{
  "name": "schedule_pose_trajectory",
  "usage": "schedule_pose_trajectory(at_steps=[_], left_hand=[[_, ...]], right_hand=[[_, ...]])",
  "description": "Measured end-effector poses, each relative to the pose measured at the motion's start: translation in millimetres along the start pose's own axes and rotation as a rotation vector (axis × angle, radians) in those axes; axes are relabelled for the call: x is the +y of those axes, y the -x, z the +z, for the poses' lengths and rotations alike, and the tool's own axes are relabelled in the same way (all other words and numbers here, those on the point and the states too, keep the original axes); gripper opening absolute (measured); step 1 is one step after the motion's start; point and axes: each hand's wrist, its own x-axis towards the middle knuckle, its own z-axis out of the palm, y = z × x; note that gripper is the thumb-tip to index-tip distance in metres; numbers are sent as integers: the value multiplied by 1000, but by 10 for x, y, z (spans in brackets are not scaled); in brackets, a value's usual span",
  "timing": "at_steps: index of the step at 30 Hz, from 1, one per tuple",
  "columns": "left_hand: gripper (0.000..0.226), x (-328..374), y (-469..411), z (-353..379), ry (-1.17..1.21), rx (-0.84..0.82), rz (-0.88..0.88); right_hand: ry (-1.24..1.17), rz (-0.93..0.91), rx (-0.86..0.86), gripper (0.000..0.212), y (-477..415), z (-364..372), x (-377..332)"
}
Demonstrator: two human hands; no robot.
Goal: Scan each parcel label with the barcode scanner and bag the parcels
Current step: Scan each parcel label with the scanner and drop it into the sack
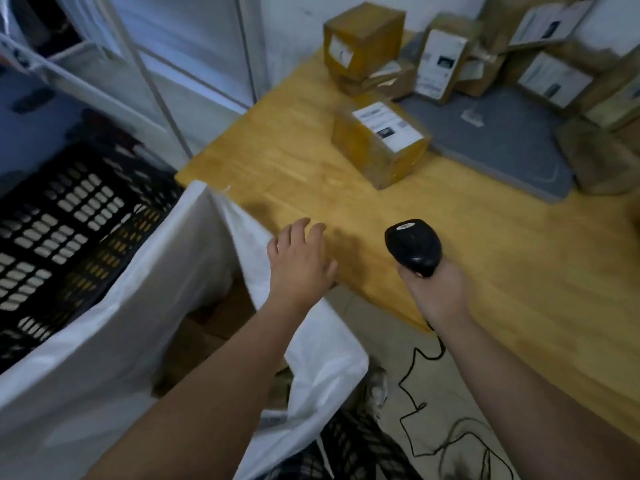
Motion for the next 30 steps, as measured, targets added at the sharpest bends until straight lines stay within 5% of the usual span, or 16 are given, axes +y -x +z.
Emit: schedule_pose_trajectory(at_steps=[9, 14, 17, 21, 30], left_hand=[[65, 950, -1307, 39, 70, -15, 68], [74, 1140, -2214, 105, 121, -12, -120], [96, 997, -2491, 175, -11, -194, -189], [97, 1022, -2347, 310, 226, -249, -158], [98, 1802, -1349, 651, 160, -356, 89]], right_hand=[[-221, 35, 93, 20, -938, -774, -221], [-253, 24, 51, 22, -1387, -1067, -232], [-258, 15, 6, 20, -1542, -1199, -187], [-347, 53, 9, 17, -1686, -1407, -10], [-364, 124, 21, 18, -1366, -1577, 296]])
